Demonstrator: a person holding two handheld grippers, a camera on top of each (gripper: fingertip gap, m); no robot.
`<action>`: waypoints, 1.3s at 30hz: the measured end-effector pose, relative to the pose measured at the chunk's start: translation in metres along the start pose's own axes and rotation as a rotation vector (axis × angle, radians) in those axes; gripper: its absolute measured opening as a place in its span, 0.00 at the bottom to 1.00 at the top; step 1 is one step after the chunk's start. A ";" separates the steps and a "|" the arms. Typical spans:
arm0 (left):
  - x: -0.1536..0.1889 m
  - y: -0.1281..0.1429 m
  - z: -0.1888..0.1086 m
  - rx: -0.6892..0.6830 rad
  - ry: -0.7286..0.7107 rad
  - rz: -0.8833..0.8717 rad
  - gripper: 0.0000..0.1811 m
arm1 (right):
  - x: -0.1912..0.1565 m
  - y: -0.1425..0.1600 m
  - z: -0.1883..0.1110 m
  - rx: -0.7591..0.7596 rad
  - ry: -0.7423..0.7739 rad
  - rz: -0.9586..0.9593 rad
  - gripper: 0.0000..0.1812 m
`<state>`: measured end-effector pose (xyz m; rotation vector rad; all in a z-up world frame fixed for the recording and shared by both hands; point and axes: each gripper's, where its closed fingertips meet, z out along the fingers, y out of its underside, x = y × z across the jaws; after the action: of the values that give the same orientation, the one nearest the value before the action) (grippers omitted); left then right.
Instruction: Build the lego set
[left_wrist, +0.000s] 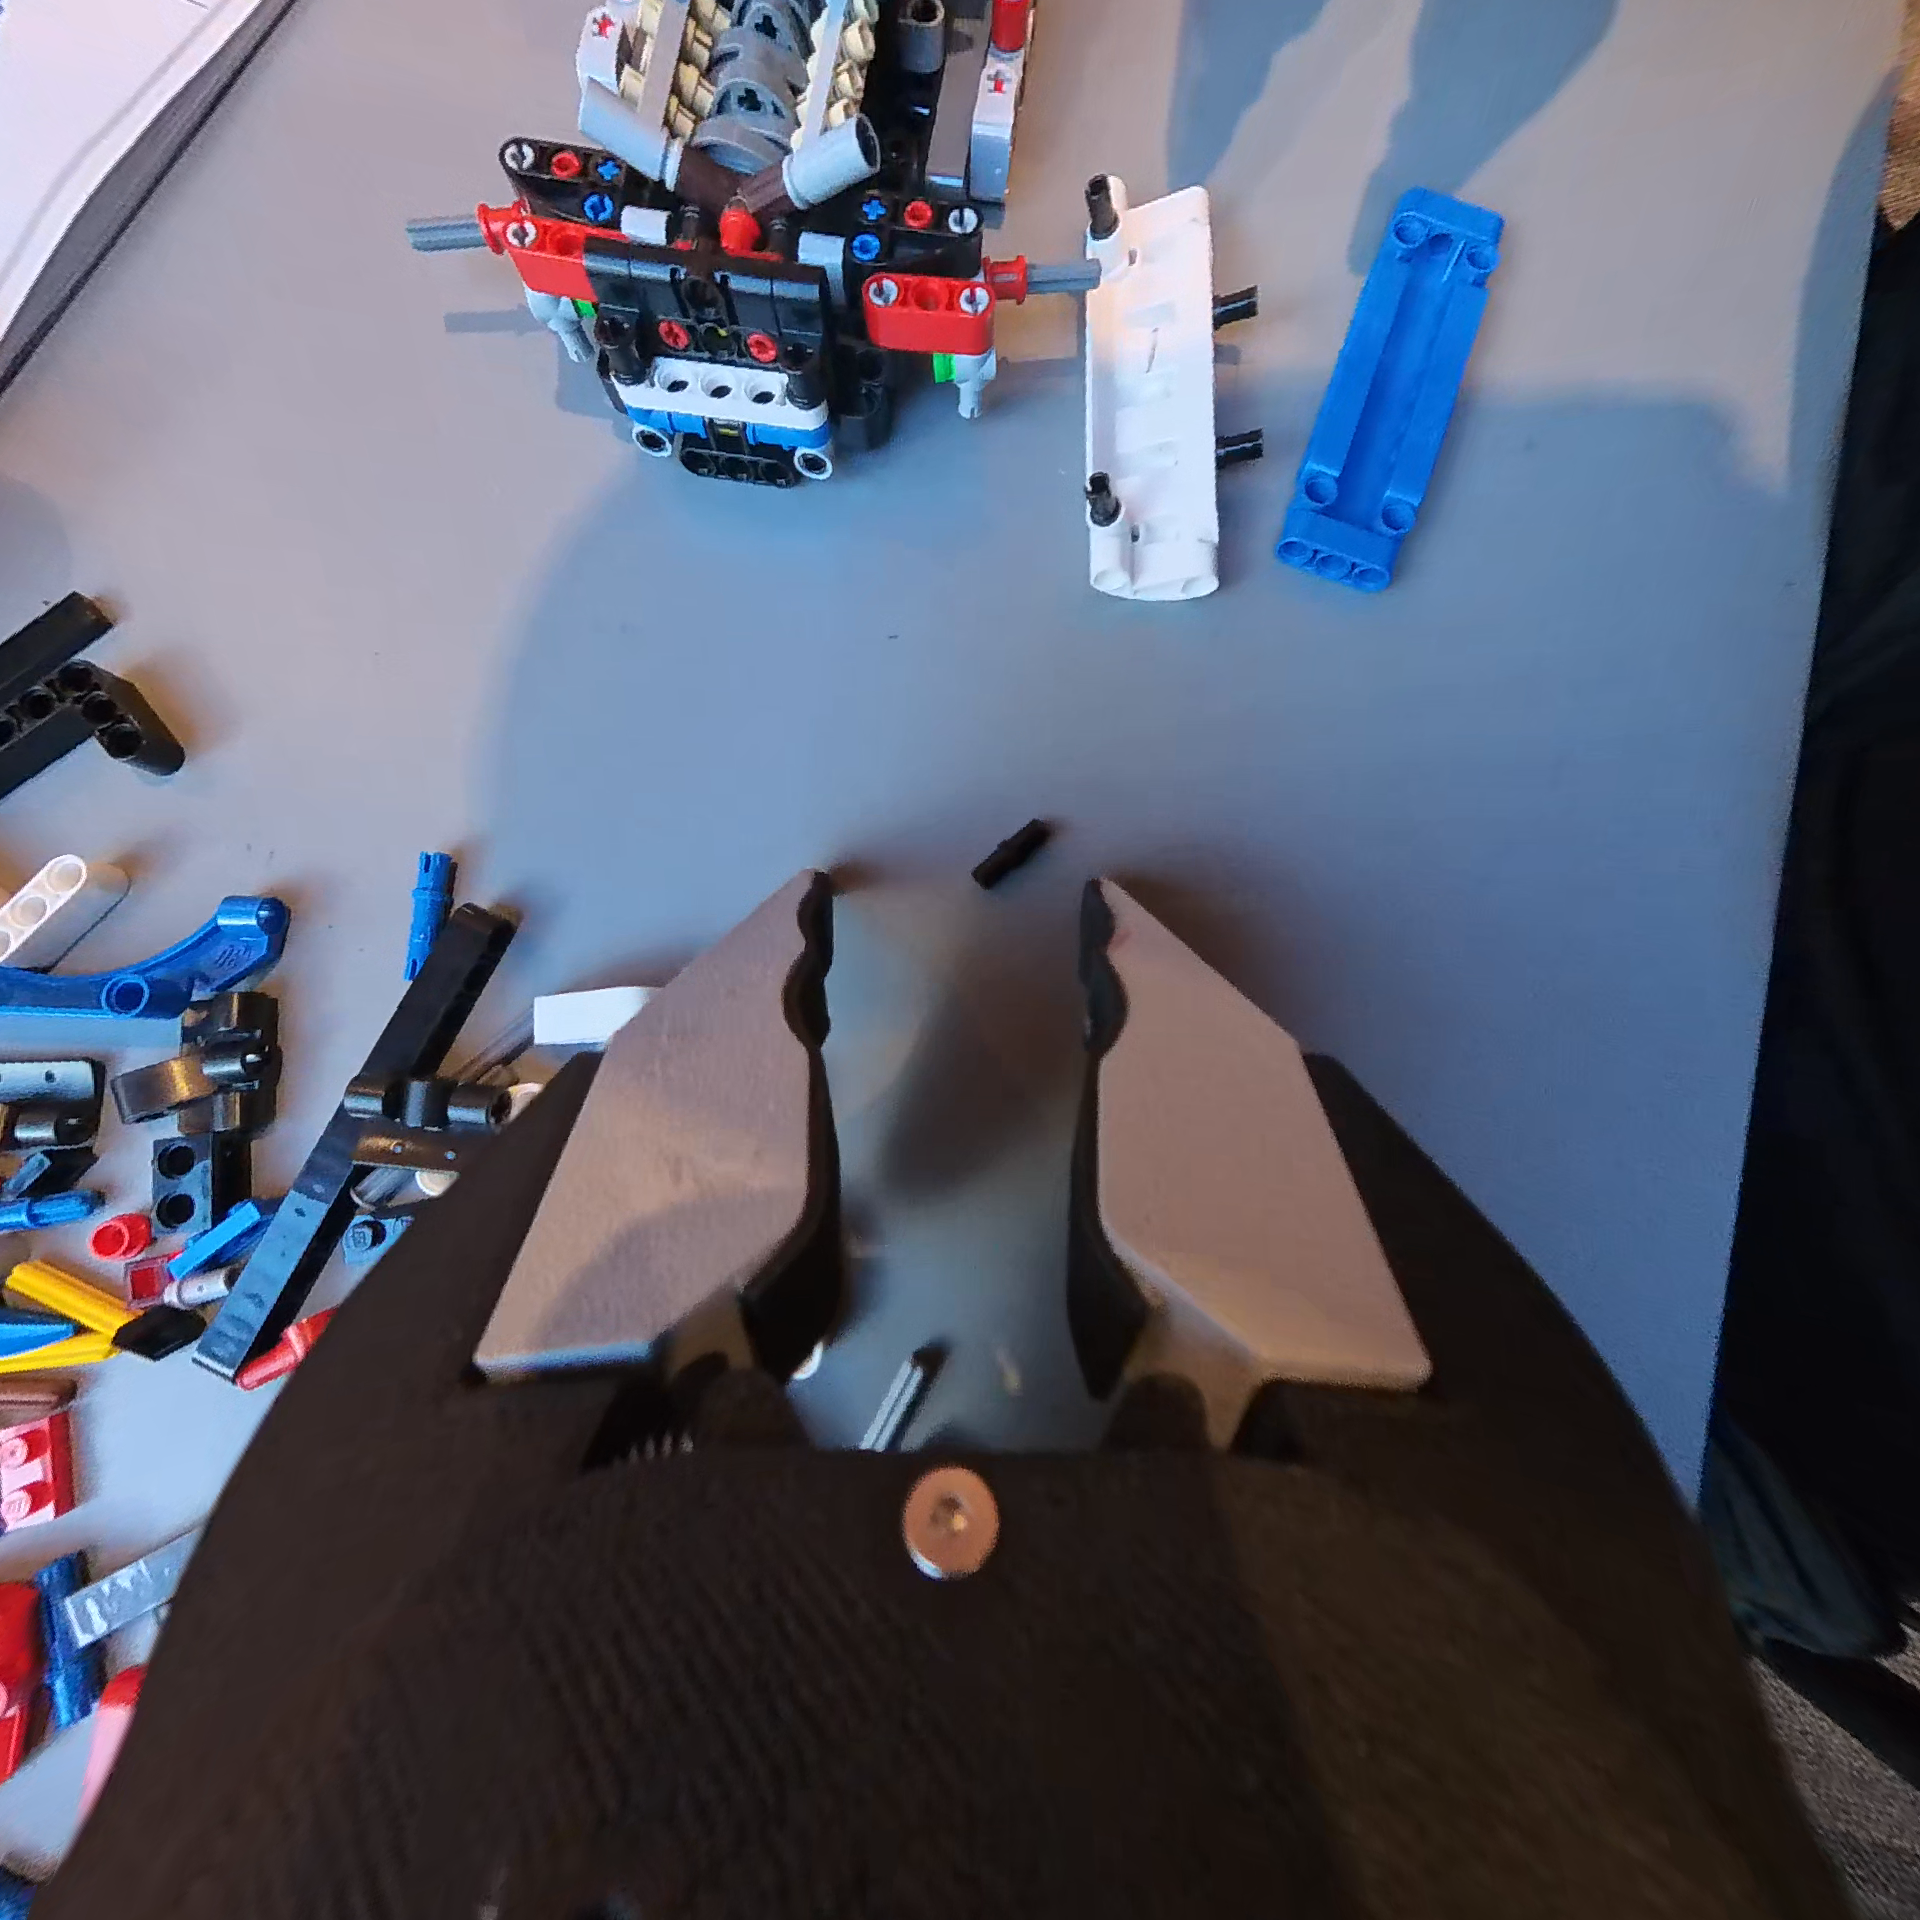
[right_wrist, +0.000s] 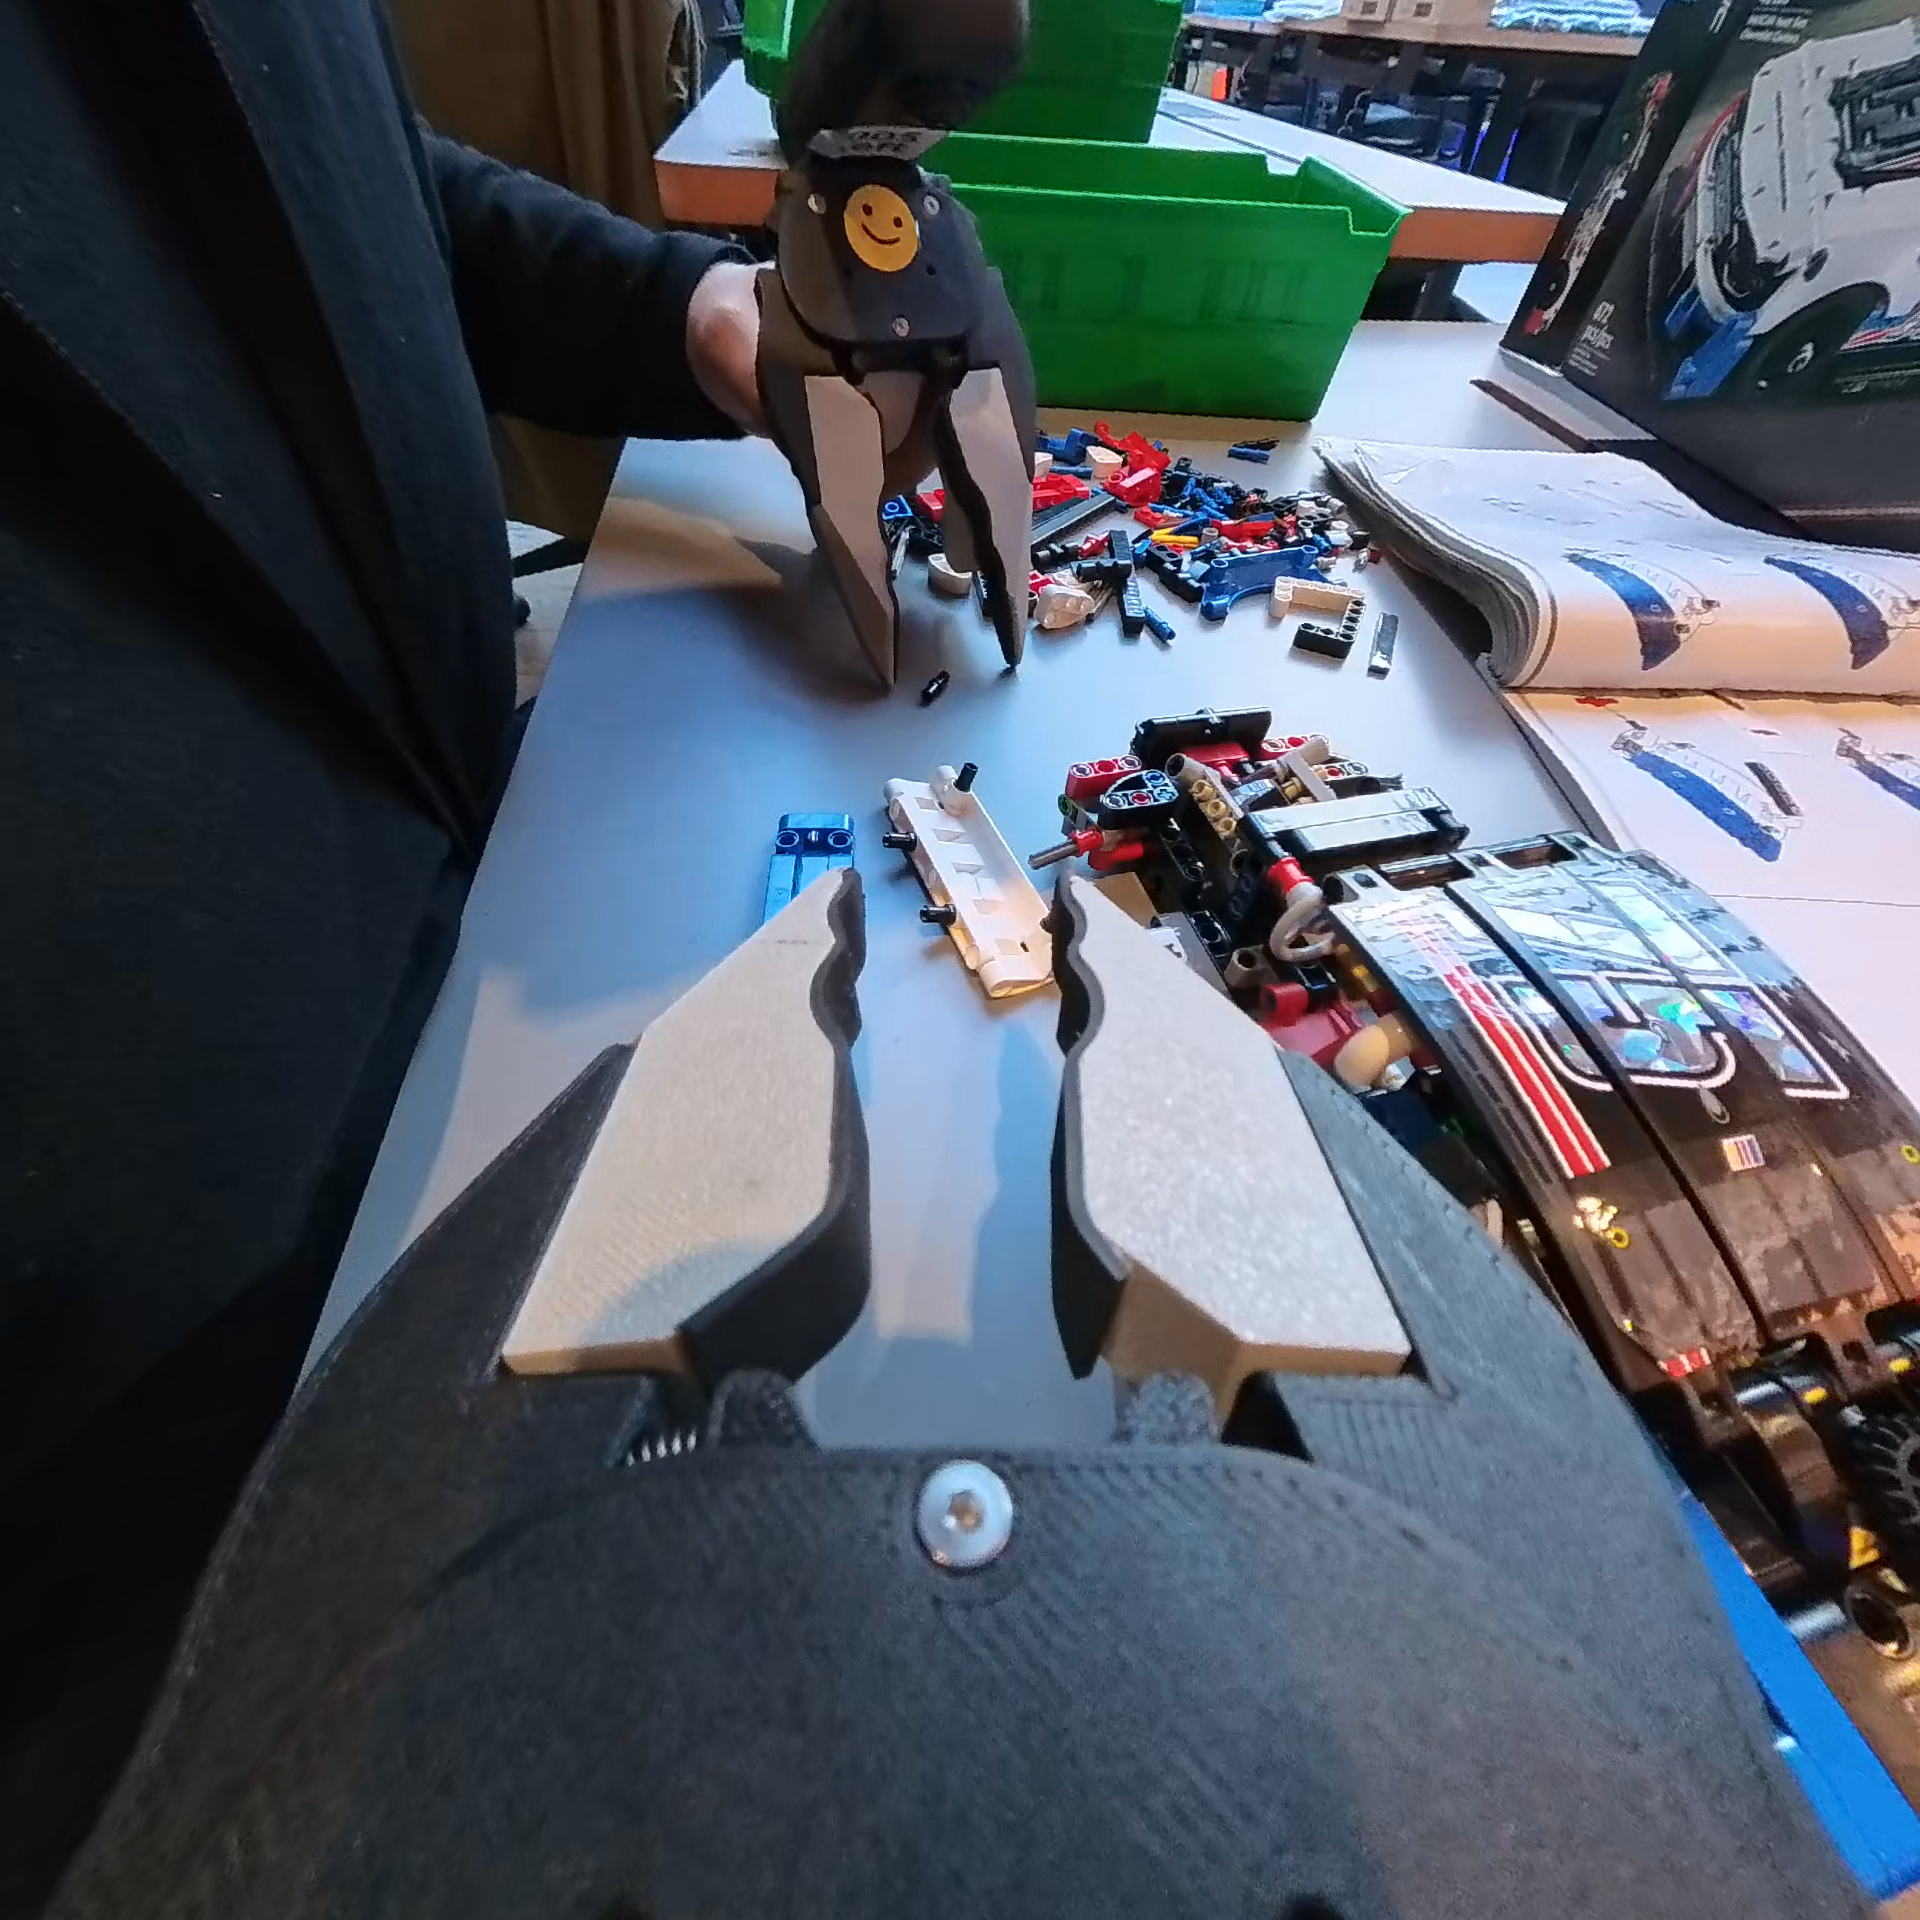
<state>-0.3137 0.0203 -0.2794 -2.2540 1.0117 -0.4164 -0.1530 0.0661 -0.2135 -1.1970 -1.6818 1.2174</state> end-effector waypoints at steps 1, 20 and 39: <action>0.000 0.000 0.000 0.002 -0.002 -0.005 0.25 | 0.000 0.000 0.000 -0.001 0.000 -0.002 0.19; 0.007 0.000 -0.001 0.017 0.008 -0.041 0.25 | -0.001 -0.002 -0.002 0.019 0.022 -0.034 0.19; 0.026 0.002 0.000 -0.002 -0.002 0.037 0.25 | -0.032 0.022 0.016 -0.187 0.028 -0.135 0.19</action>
<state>-0.2978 -0.0005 -0.2793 -2.2337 1.0512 -0.3978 -0.1527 0.0341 -0.2403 -1.1828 -1.8553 0.9749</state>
